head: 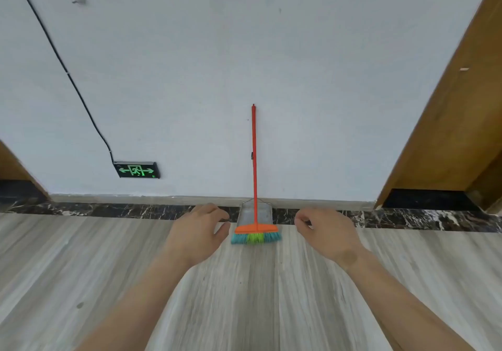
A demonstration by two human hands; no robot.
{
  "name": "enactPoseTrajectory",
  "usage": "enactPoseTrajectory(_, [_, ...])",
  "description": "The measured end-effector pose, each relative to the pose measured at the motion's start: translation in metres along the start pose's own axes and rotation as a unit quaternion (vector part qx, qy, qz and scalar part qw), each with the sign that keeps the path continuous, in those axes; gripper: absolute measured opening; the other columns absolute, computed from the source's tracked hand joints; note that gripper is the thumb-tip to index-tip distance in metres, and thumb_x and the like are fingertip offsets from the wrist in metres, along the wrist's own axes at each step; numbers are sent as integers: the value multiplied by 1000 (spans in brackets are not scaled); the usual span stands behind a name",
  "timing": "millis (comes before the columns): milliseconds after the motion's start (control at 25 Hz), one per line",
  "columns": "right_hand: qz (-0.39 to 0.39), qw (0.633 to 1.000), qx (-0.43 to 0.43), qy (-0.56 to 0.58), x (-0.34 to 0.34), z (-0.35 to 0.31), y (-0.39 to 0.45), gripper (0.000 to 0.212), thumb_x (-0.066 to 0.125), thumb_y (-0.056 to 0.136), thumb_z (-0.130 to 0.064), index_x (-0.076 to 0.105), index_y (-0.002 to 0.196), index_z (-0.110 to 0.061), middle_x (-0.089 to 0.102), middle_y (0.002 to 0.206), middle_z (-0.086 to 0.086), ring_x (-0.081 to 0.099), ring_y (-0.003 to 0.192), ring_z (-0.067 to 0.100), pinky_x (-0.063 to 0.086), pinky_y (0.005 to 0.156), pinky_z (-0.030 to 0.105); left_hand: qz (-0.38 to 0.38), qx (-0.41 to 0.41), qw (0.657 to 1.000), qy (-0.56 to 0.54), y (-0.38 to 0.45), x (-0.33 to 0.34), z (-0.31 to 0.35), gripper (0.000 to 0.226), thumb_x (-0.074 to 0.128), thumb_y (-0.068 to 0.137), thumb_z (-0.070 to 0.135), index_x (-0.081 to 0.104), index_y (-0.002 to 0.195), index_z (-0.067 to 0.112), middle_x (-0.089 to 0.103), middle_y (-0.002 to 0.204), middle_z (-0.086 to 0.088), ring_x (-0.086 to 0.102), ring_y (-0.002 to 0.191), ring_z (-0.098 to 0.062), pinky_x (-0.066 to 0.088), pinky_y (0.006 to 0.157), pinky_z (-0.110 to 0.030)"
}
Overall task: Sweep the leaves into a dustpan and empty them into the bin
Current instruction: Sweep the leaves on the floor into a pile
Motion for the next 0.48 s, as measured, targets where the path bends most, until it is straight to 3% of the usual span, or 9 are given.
enactPoseTrajectory(80, [1, 1000, -4, -7, 11, 7, 40, 26, 38, 91, -37, 62, 84, -30, 65, 78, -11, 59, 75, 12, 51, 64, 28, 6, 0, 1000, -9, 36, 16, -13, 29, 47, 95, 42, 65, 116, 31, 61, 116, 18, 52, 112, -5, 48, 75, -24])
enactPoseTrajectory(200, [-2, 1000, -17, -13, 28, 8, 111, 25, 40, 93, -36, 64, 88, -30, 63, 83, -12, 55, 88, 12, 49, 67, 30, 7, 1, 1000, -21, 100, 38, -40, 28, 49, 95, 40, 65, 115, 31, 61, 112, 20, 51, 110, -4, 47, 71, -22])
enactPoseTrajectory(480, [27, 999, 17, -15, 43, 16, 280, 27, 41, 96, -39, 66, 101, -30, 66, 105, -12, 51, 111, 14, 46, 85, 33, 12, 29, 998, -62, 260, 71, -117, 28, 54, 93, 36, 67, 116, 27, 63, 117, 14, 51, 116, -8, 49, 86, -28])
Point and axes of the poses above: each hand's wrist, its own y-axis towards the middle knuckle, its own x-axis out of the palm, z = x × y, the point moved 5 cm from there along y, towards the middle knuckle
